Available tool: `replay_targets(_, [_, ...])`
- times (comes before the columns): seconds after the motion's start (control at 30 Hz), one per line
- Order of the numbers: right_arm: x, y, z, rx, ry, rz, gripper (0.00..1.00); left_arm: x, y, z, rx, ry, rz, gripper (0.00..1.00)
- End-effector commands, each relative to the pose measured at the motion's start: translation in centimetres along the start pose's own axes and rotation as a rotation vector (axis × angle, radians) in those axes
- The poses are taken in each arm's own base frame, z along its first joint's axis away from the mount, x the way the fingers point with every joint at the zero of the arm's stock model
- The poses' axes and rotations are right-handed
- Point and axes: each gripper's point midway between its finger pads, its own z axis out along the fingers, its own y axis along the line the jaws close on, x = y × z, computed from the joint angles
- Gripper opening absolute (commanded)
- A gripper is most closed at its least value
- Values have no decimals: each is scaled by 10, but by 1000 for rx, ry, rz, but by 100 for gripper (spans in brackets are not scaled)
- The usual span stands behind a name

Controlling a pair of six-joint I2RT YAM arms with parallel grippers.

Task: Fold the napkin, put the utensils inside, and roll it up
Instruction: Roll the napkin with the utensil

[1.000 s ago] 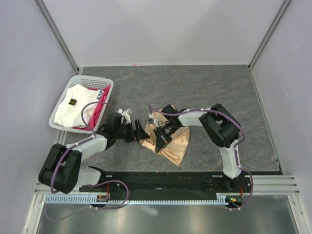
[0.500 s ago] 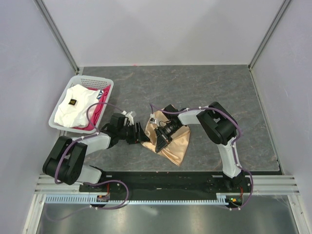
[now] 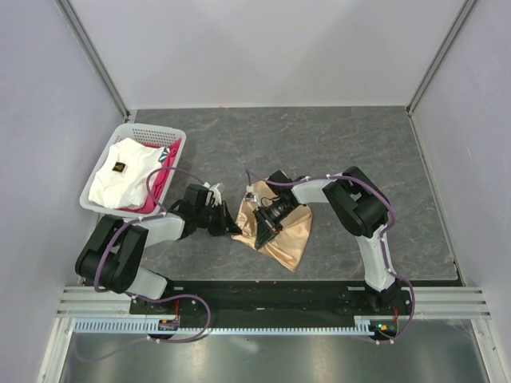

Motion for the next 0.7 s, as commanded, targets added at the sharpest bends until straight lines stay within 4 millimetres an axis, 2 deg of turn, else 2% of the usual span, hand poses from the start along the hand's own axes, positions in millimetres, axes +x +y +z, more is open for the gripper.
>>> replay_targets(0.0, [-18,-12,-16,165,-58,-68,15,-3,2,1,-41,26,-8,2])
replay_targets(0.03, [-21,-9,-20,179,-70,-68,23,-6,2,2,-47,27,-12,2])
replay_targets(0.1, [-27,-3,-29,224,-102,-94,32,0,7,0,-85,63,-45,2])
replay_targets(0.13, [-29,1,-32,237,-113,-100,43,-4,4,-1,-88,62,-45,2])
replay_targets(0.17, [-31,7,-41,264,-136,-119,48,-2,7,-1,-104,75,-56,2])
replay_targets(0.23, [-34,5,-51,343,-165,-135,56,-2,7,-2,-122,94,-72,2])
replay_targets(0.3, [-36,17,-62,388,-204,-176,59,-2,9,-1,-133,108,-85,2])
replay_targets(0.33, [-33,10,-68,458,-214,-177,66,-2,7,-2,-134,117,-89,2])
replay_targets(0.37, [-36,18,-76,503,-247,-211,67,0,8,-1,-137,133,-98,2])
replay_targets(0.4, [-34,21,-75,557,-247,-247,68,0,8,-1,-139,141,-102,2])
replay_targets(0.43, [-30,12,-80,658,-255,-262,69,-1,7,-2,-142,153,-102,2])
replay_targets(0.47, [-33,19,-88,722,-292,-298,69,0,6,-2,-140,164,-108,2])
replay_targets(0.5, [-30,28,-78,755,-289,-356,70,0,7,-1,-140,176,-112,2])
replay_targets(0.53, [-26,18,-84,862,-307,-367,70,-2,6,-1,-135,180,-113,2])
replay_targets(0.57, [-26,26,-85,892,-339,-400,71,0,5,-2,-129,199,-122,2])
replay_targets(0.6, [-27,37,-73,885,-361,-449,71,-1,5,-1,-127,208,-126,2])
replay_targets(0.67, [-23,33,-79,985,-413,-463,71,0,4,-1,-124,227,-136,2])
